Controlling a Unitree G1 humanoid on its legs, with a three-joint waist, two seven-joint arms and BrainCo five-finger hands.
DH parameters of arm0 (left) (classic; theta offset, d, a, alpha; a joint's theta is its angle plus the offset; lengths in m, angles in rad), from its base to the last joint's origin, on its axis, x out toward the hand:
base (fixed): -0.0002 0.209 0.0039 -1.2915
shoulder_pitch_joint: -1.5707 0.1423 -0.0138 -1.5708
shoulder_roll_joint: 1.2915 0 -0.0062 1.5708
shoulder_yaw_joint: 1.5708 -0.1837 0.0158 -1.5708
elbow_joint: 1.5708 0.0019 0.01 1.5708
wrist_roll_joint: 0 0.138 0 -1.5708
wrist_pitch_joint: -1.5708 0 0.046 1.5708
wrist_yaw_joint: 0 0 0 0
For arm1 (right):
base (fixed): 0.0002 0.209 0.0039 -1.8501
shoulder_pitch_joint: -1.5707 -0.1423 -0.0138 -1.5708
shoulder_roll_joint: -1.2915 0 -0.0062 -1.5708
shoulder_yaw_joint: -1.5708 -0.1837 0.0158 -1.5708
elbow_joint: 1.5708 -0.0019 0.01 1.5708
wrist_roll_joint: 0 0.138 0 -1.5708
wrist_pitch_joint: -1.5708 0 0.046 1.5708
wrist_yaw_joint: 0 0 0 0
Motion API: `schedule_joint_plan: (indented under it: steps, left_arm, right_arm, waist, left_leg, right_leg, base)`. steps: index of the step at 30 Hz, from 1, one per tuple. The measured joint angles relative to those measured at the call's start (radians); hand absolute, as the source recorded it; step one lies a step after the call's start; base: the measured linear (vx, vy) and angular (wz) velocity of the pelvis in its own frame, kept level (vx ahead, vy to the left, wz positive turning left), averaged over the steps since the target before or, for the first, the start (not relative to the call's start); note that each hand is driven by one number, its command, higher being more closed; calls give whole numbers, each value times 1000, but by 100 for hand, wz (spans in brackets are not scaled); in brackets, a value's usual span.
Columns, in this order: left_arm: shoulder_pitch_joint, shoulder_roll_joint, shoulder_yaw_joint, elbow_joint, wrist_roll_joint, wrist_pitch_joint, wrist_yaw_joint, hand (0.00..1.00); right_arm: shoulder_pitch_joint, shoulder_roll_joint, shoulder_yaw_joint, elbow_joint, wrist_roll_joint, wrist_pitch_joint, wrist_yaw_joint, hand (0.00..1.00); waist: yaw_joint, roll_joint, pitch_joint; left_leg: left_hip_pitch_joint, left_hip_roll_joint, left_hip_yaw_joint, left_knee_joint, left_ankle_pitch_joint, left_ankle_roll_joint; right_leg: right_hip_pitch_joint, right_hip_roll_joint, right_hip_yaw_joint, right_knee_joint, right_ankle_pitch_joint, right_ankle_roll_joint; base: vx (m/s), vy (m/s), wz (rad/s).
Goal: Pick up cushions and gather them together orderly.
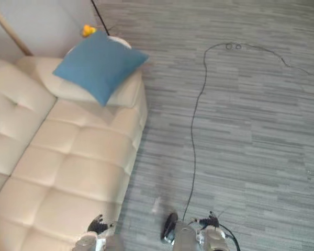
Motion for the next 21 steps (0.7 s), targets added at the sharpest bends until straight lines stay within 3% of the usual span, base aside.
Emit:
schedule_joint_plan:
  steps: [1,2,3,5,6,7,8,9,10,11,12,13,14,15,17,19,21]
  left_arm:
    - [-1,0,-2,-23,1,-5,-1,0]
    - [-1,-1,-2,-30,1,-7,-1,0]
    - [-4,-9,-1,-45,0,-8,-2,0]
    - [-4,-18,-1,-49,1,-8,-2,0]
    - [-3,-24,-1,-49,1,-9,-2,0]
    - [-4,-26,1,-49,0,-9,-4,0]
    - [-4,-25,1,-50,0,-9,-4,0]
    - [-7,-10,2,-59,2,-8,-8,0]
    - [-10,-3,2,-64,2,-8,-18,0]
    - [-9,-2,2,-63,2,-7,-21,0]
    - [-3,-1,4,-58,0,-7,-21,0]
    - [2,4,0,-57,0,-6,-23,0]
    - [2,5,-2,-53,0,-4,-25,0]
    - [2,6,-3,-40,-1,2,-26,0]
    - [8,7,-3,-26,-1,9,-26,0]
    - [12,6,-4,-23,0,12,-25,0]
    - [11,5,-7,-18,1,12,-25,0]
  right_arm:
    - [2,2,-2,2,1,-1,-8,0]
    - [0,2,-3,1,1,-1,-12,0]
    - [-6,6,-28,-15,2,-2,-18,0]
    - [-4,5,-39,-38,9,-6,-23,0]
    - [-4,5,-38,-36,9,-6,-26,0]
    - [-4,16,-34,-33,9,-4,-26,0]
    - [-5,23,-28,-33,9,-2,-26,0]
    - [-10,44,-28,-36,7,-2,-25,0]
    - [-9,45,-28,-35,5,-2,-24,0]
    - [-6,44,-28,-34,0,-1,-23,0]
    - [-2,42,-28,-34,-4,0,-20,0]
    - [2,43,-28,-34,-5,0,-15,0]
    - [4,43,-27,-34,-8,0,-12,0]
    - [9,46,-26,-33,-15,1,-5,0]
    - [16,46,-26,-34,-26,7,7,0]
    - [20,46,-13,-36,-35,3,9,0]
    - [27,38,-9,-47,-39,2,12,0]
  waist:
    - [3,-16,7]
    - [6,-17,8]
    - [9,-14,8]
    - [10,-5,9]
    - [18,3,7]
    - [36,4,3]
    - [49,-2,-4]
    - [56,-36,-17]
    - [55,-49,-13]
    - [57,-51,-13]
    - [60,-53,-15]
    - [54,-55,-16]
    - [50,-54,-16]
    - [45,-54,-16]
    - [46,-51,-18]
    - [38,-35,-14]
    - [8,-22,-19]
  left_leg:
    - [-60,-52,8,-53,-16,8]
    - [-88,-77,17,-97,-21,17]
    - [-146,-136,44,-247,-21,29]
    - [-168,-198,54,-478,20,38]
    - [-166,-222,51,-652,86,32]
    - [-161,-226,36,-719,214,63]
    - [-151,-231,28,-719,261,82]
    - [-155,-253,34,-685,214,112]
    - [-157,-252,49,-627,171,140]
    - [-148,-246,60,-606,150,142]
    - [-110,-246,74,-584,107,151]
    - [-63,-252,80,-581,74,160]
    - [-38,-252,79,-582,56,161]
    - [14,-253,75,-586,25,166]
    - [123,-250,72,-655,18,166]
    - [228,-231,41,-738,17,165]
    - [257,-203,-21,-760,15,163]
  right_leg:
    - [57,8,8,-49,0,0]
    - [81,14,13,-75,1,1]
    - [131,25,27,-129,-3,13]
    - [183,38,44,-180,-9,32]
    - [225,58,67,-220,-15,46]
    - [256,80,101,-250,-28,67]
    - [266,79,126,-255,-38,78]
    - [271,54,164,-247,-59,99]
    - [261,35,198,-188,-72,120]
    - [251,27,222,-139,-78,131]
    - [210,6,266,23,-90,159]
    - [142,-27,285,238,-70,236]
    - [103,-42,295,344,-56,298]
    - [47,-65,304,506,-57,328]
    - [-2,-104,264,583,-98,249]
    - [-65,-116,220,517,-135,185]
    - [-142,-98,245,357,-131,188]
  base:
    - [360,-164,-20]
    - [499,-179,-39]
    - [411,-108,-37]
    - [490,-58,-37]
    - [559,15,-65]
    - [474,51,-80]
    - [501,66,-77]
    - [551,62,-60]
    - [567,67,-44]
    - [561,110,-44]
    - [525,137,-34]
    - [512,126,-27]
    - [513,81,-6]
    - [515,35,1]
    - [521,2,-3]
    - [402,-88,16]
    - [422,-202,61]
